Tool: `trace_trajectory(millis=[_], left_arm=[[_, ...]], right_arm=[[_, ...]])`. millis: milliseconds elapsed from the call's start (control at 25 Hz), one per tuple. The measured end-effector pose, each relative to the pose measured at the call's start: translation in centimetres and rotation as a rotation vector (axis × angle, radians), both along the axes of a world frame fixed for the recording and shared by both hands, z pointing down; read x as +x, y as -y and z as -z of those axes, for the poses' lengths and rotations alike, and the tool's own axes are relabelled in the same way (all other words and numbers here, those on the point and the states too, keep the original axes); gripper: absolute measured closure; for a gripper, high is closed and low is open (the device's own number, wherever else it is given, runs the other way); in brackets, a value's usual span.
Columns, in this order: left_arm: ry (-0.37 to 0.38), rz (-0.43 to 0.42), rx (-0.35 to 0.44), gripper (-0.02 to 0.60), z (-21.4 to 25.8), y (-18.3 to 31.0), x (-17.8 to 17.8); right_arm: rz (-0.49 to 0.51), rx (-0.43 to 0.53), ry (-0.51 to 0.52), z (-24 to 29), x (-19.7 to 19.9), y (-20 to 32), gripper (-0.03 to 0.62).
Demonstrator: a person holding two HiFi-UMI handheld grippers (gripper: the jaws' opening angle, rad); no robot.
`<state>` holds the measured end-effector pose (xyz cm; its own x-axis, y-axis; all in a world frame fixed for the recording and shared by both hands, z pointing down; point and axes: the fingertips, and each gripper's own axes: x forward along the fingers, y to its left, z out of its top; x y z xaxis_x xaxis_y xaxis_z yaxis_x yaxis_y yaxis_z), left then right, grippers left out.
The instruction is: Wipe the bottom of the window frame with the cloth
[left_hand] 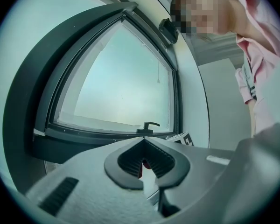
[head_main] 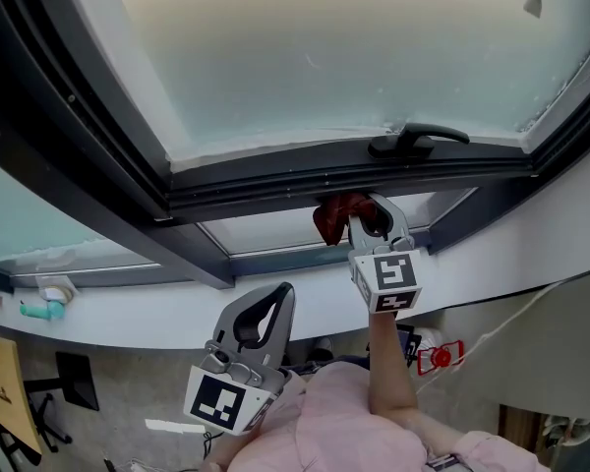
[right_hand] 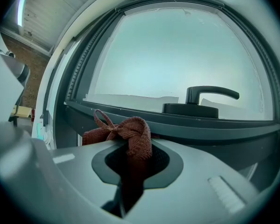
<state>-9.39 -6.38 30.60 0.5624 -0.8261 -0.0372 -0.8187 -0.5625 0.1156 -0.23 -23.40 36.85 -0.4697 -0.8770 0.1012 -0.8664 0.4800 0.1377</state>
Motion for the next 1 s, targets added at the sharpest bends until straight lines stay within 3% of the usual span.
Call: trace_trajectory(millis=[360, 600, 760, 1000], left_arm=[[-0.048, 0.059, 0.029, 0.581, 1.2, 0.0, 2.5], [0.021, 0.074, 0.028, 0.581, 0.1, -0.5, 3.7], [-0.009, 0.09, 0.046, 0.581, 0.8, -0.5, 4.8], [0.01, 0.098, 0.049, 0.581, 0.7, -0.6, 5.7]], right_arm=[[0.023, 0.008, -0.008, -0.2, 2.0, 0.3, 0.537], [0.079, 0.016, -0.023, 0.0, 1.7, 0.2, 0.537], [0.096, 0.015, -0.034, 0.1, 2.1, 0.3, 0.537], [0.097, 0.016, -0.024, 0.1, 3.4, 0.6, 0.537]])
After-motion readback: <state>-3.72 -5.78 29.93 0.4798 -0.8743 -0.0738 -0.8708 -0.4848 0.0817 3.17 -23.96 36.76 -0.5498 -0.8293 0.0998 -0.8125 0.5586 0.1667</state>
